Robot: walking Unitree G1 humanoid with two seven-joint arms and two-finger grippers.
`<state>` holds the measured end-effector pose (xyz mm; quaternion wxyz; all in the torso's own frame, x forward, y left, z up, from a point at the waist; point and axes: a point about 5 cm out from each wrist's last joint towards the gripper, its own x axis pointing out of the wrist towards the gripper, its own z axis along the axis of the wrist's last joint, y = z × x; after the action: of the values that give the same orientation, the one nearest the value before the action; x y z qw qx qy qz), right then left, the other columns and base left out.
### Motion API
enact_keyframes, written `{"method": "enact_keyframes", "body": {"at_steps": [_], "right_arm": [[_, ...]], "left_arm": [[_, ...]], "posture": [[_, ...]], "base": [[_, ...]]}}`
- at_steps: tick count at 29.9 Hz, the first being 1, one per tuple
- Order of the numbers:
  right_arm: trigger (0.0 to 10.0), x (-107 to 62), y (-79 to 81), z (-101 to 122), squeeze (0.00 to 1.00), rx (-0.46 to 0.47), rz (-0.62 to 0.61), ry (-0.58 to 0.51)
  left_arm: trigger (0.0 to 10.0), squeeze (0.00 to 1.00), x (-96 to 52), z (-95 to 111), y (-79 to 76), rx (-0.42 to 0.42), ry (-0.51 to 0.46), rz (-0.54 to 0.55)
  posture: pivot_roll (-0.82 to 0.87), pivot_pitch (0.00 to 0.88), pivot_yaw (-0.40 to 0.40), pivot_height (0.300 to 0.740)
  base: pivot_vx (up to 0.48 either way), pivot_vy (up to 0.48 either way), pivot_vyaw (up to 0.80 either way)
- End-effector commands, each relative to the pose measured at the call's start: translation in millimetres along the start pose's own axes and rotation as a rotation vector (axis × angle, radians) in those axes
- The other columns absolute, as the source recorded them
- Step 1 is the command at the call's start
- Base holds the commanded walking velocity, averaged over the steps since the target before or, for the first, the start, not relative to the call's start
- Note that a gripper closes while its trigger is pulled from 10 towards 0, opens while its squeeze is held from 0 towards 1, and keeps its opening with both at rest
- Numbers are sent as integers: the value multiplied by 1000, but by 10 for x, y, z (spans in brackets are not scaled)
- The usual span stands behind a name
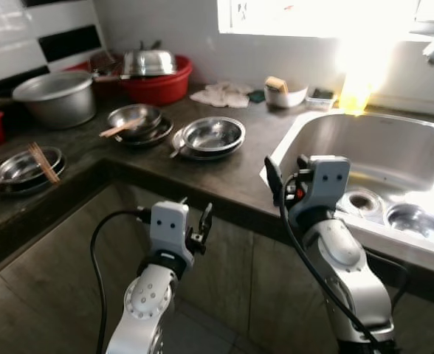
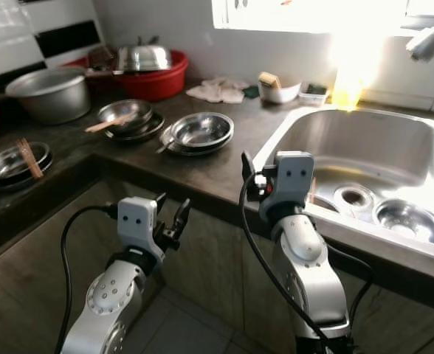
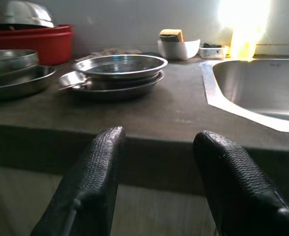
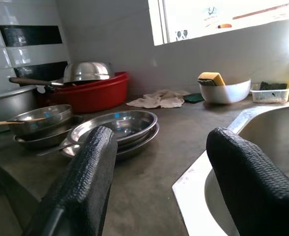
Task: Kitchen organization
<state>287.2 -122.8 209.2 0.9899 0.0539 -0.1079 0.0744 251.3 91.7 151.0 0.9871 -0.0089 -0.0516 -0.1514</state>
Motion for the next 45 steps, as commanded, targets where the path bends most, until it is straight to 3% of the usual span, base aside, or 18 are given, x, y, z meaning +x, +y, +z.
{"method": "enact_keyframes", "body": {"at_steps": [1,11,33,45], "right_arm": [[10000,0,-39,39,0,-5,-8,-6],[10000,9,31,42,0,-27,39,-2],[10000,135,-10,72,0,-39,54,3],[10000,316,-53,133,0,-115,49,7]], "left_arm": [[10000,0,1,14,-21,6,-5,-3],[10000,0,2,24,-14,36,-9,10],[10000,0,-5,12,-15,32,-4,22],[10000,0,-1,-5,-25,25,7,18]], "posture": [[78,24,26,740],[76,28,24,740],[84,38,18,740],[83,37,14,740]], "base": [[0,0,0],[0,0,551],[365,0,0],[0,0,283]]}}
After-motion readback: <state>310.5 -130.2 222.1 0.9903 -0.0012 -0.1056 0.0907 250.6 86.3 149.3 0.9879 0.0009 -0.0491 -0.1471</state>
